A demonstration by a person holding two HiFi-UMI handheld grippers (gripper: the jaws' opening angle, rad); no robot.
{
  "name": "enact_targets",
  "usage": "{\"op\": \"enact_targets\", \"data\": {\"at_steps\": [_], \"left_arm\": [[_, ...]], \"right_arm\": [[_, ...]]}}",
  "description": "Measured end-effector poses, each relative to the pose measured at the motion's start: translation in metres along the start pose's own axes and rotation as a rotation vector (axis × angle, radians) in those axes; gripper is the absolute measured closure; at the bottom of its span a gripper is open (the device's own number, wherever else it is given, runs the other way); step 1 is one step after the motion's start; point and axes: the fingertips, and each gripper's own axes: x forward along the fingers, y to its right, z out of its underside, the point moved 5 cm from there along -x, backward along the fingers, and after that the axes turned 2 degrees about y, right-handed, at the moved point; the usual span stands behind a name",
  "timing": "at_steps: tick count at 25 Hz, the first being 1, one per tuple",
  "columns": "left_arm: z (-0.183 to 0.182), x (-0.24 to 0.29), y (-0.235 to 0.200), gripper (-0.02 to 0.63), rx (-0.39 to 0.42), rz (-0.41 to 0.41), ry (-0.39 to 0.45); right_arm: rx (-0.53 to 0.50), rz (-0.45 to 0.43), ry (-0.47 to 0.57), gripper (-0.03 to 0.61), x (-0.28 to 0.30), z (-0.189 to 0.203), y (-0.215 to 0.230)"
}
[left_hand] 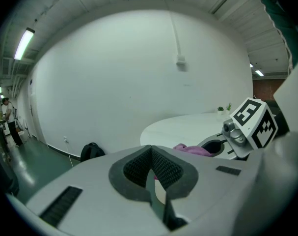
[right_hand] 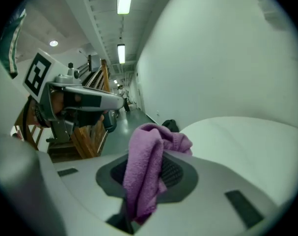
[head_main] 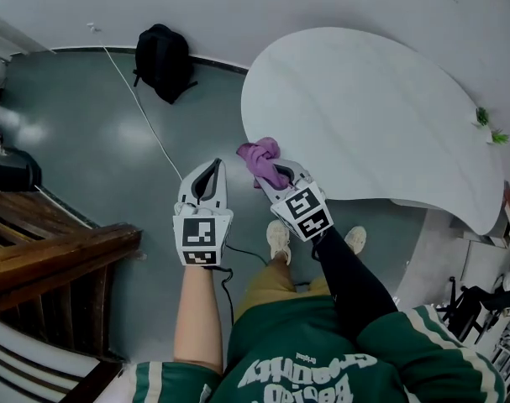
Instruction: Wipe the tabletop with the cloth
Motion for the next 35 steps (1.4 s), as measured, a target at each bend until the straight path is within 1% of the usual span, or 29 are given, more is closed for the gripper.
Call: {"op": "enact_targets", "data": {"at_steps": [3,6,9,12,17,21,27,31,35], "left_arm": [[-0.005,0.008,0.012,0.614,-0.014,0.027,0.023],[-0.014,0.025,0.037,0.614,-0.014,0.073,0.048],[-0.031,0.048,0.077,0.614,0.003,0.14,0.075],[-0.05,0.07,0.128,0.614,0.029,0.211,0.09],[-0.076,0.1,0.226,0.614,0.06,0.324,0.104],[-0.092,0.117,0.315,0.614,0.046,0.378,0.106],[-0.109,0.143,0.458,0.614,0.084,0.453,0.108],[-0.112,0.158,0.551,0.614,0.11,0.491,0.121],[-0.114,0.169,0.64,0.614,0.116,0.581,0.135]], "right_arm": [[0.02,0.084,0.048,0.482,-0.033,-0.005,0.022],[0.026,0.179,0.069,0.482,-0.07,-0.006,0.053],[0.029,0.281,0.076,0.481,-0.116,0.0,0.089],[0.039,0.373,0.091,0.482,-0.166,0.011,0.126],[0.067,0.5,0.109,0.482,-0.258,0.042,0.178],[0.084,0.566,0.111,0.482,-0.34,0.078,0.218],[0.131,0.674,0.104,0.48,-0.466,0.14,0.277],[0.125,0.753,0.067,0.48,-0.551,0.186,0.314],[0.136,0.858,0.015,0.482,-0.637,0.229,0.343]]}}
